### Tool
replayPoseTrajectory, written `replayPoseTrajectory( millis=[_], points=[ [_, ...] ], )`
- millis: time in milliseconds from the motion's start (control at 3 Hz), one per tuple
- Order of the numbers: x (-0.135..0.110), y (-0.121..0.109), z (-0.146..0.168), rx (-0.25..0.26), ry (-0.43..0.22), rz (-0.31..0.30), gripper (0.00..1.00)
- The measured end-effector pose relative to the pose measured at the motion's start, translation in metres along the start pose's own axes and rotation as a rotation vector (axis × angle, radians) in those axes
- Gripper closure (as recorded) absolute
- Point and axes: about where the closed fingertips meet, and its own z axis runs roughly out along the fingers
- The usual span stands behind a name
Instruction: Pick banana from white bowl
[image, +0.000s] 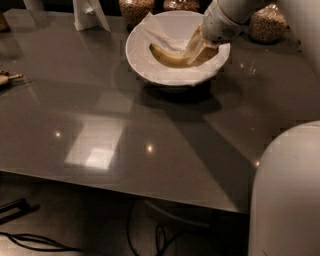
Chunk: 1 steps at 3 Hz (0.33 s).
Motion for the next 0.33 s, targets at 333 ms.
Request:
replayPoseTrajectory(
  millis=[333],
  points=[
    [-0.0163, 0.0278, -0.0388, 0.054, -0.067, -0.023, 1.00]
  ],
)
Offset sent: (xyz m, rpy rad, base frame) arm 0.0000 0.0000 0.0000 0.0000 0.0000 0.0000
